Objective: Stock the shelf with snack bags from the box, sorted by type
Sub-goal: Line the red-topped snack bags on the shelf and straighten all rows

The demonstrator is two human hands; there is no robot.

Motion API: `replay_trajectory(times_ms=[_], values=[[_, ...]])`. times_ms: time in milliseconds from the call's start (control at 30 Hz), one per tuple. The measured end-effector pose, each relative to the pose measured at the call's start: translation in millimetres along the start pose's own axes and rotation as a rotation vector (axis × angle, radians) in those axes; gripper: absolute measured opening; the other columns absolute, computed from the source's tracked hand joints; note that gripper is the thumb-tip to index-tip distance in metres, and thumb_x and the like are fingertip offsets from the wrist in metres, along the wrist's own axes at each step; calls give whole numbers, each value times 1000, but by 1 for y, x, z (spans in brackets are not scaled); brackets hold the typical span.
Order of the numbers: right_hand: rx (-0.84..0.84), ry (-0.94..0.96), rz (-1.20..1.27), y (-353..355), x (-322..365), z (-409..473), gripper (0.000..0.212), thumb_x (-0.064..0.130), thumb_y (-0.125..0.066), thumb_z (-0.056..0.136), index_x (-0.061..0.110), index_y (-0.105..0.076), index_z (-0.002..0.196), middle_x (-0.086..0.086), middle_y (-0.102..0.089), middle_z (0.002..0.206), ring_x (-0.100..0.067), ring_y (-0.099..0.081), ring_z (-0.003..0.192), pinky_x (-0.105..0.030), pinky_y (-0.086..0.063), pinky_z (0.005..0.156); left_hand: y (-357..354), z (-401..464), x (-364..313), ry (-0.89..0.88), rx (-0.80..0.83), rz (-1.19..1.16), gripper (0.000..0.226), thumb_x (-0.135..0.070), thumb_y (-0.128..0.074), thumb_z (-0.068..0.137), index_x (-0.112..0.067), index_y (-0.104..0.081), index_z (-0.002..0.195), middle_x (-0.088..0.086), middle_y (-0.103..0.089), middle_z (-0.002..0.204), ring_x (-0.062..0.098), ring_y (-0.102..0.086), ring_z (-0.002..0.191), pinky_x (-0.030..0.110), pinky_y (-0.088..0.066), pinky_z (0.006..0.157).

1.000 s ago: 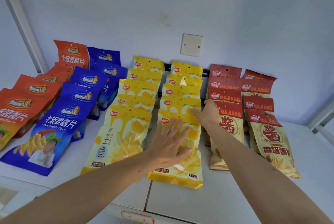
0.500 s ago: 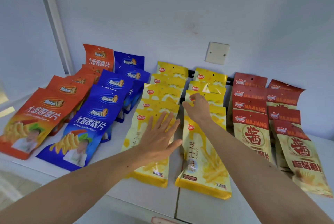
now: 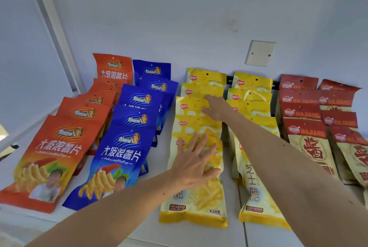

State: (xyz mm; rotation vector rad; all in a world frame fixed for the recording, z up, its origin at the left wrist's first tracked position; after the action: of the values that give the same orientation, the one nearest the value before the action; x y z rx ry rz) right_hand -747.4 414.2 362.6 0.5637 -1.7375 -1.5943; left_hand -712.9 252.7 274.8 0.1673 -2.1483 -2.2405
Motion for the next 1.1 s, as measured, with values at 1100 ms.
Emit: replay_trajectory(times_ms=[1100], values=[[-57, -57, -132, -3, 0, 13, 50, 36, -42, 101, 15, -36, 146, -11, -33, 151, -36, -28, 138, -49, -29, 110, -1, -5, 5, -26, 45, -31, 72, -72, -13, 90, -41, 7, 151, -4, 26, 158, 26, 30, 143, 63, 15, 111]])
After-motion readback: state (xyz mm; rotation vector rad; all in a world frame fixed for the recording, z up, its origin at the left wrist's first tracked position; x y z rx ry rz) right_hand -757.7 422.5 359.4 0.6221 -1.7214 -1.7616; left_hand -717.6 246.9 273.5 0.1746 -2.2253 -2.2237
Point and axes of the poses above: each hand's wrist, its own z-axis towards the middle knuckle, its own y-axis out of the back of the hand, x = y × z, the point moved 9 cm from there along z, towards the middle knuckle
